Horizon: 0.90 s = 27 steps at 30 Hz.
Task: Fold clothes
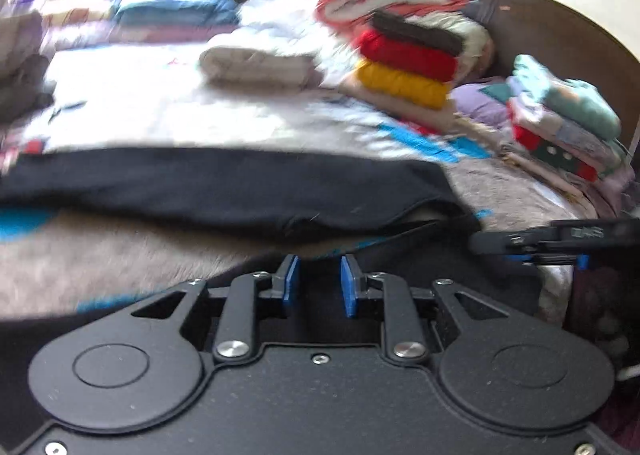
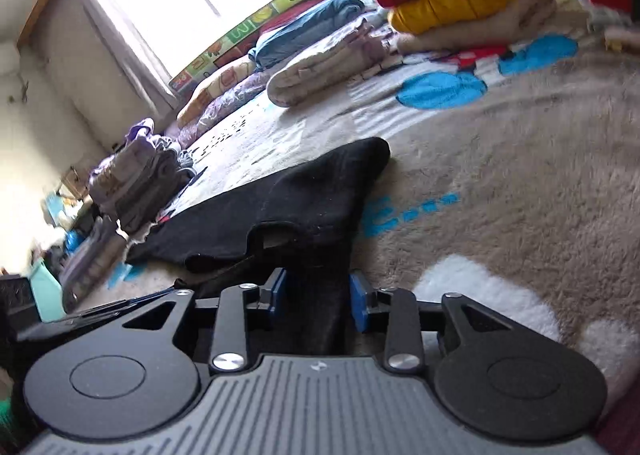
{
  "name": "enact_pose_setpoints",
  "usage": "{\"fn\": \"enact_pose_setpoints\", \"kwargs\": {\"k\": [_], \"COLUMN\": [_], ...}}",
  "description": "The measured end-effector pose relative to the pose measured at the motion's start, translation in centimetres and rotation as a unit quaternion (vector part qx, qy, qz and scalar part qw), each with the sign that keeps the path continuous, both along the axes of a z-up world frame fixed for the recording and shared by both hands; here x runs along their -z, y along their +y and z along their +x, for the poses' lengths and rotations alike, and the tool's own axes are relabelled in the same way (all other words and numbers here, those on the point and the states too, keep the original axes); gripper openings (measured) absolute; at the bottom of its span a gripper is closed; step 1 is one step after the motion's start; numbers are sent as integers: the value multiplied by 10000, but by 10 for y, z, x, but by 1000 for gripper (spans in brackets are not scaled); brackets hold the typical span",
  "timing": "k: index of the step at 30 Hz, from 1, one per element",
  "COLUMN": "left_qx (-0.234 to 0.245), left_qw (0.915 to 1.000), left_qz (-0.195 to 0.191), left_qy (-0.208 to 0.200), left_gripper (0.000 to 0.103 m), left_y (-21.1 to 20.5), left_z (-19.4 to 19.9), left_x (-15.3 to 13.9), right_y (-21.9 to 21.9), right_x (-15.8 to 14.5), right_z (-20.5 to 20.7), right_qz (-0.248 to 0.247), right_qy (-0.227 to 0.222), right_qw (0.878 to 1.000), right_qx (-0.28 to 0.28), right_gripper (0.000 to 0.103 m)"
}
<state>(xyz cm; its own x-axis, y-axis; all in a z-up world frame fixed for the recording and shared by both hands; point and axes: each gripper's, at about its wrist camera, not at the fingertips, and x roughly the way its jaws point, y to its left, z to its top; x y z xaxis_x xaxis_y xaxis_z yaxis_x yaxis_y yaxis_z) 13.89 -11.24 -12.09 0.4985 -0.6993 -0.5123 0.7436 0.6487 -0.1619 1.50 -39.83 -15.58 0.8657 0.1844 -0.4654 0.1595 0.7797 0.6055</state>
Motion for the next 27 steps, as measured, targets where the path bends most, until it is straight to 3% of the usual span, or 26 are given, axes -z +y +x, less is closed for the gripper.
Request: {"fn": "enact_pose_setpoints", "kwargs": {"k": [2, 3, 7, 9, 12, 15, 16, 18, 19, 22, 27], "left_qx": [227, 311, 586, 508, 521, 582, 555, 426, 302, -255, -1415], "left_qw": [9997, 9994, 9964, 9968, 9980, 9948, 9956, 9980, 9990, 9991, 9834], "left_qz": [21, 88, 597, 563, 253, 808, 725, 471, 323, -140, -796], "left_qy": [-99, -122, -108, -257, -241, -218, -225, -25, 48, 304, 808], "left_gripper": [20, 20, 20, 20, 20, 21, 21, 21, 21, 21, 21], "left_y": [-6, -9, -23, -23, -20, -31, -29, -23, -19, 3, 47], "left_z": [-8, -11, -16, -18, -16, -17, -17, -10, -7, 7, 31], "left_x": [-1, 0, 14, 9, 3, 19, 17, 9, 5, -5, -17], "right_y": [-3, -4, -11, -17, -15, -11, -12, -15, -20, -35, -61], "right_x": [0, -1, 0, 3, -3, -6, -7, -9, -9, -8, 7], "right_z": [-1, -2, -5, -6, -11, -12, -11, -8, -7, 0, 23], "right_qz": [227, 318, 632, 760, 469, 262, 285, 409, 579, 1066, 1778], "right_qy": [-60, -102, 29, 227, 205, 165, 102, -34, -114, -320, -216], "right_qw": [9997, 9993, 9979, 9968, 9985, 9993, 9992, 9986, 9976, 9925, 9813], "right_qx": [-103, -166, -144, -6, 187, 221, 251, 321, 369, 509, 708], "right_gripper": [31, 21, 18, 16, 20, 21, 23, 40, 44, 46, 50]}}
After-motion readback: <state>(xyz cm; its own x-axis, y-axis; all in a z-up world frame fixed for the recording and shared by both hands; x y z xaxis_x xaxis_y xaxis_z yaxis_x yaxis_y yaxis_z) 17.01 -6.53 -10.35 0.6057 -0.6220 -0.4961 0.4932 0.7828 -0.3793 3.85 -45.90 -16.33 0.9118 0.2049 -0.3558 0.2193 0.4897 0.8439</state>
